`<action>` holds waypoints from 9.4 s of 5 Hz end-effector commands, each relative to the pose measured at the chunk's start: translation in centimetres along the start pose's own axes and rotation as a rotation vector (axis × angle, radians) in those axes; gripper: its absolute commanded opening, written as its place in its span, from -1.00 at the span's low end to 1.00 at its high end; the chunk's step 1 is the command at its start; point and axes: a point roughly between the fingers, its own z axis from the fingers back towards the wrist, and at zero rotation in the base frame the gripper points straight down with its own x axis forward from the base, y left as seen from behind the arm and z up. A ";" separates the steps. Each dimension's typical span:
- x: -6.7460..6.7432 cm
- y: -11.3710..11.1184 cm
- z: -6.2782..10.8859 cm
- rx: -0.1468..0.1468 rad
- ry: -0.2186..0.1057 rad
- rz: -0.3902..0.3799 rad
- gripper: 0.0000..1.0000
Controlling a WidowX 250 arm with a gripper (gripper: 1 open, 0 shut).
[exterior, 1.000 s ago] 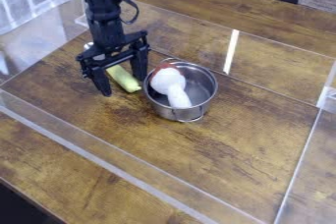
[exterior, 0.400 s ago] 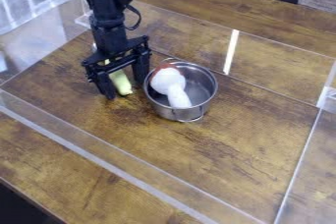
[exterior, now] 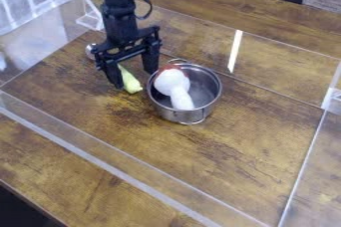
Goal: Move the green spoon to the right
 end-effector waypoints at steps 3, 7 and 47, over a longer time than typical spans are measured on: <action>2.6 0.8 1.5 0.006 -0.035 0.049 1.00; 1.2 -0.8 2.8 -0.010 -0.034 0.054 -1.00; -16.4 -6.5 1.1 0.024 0.169 -1.432 1.00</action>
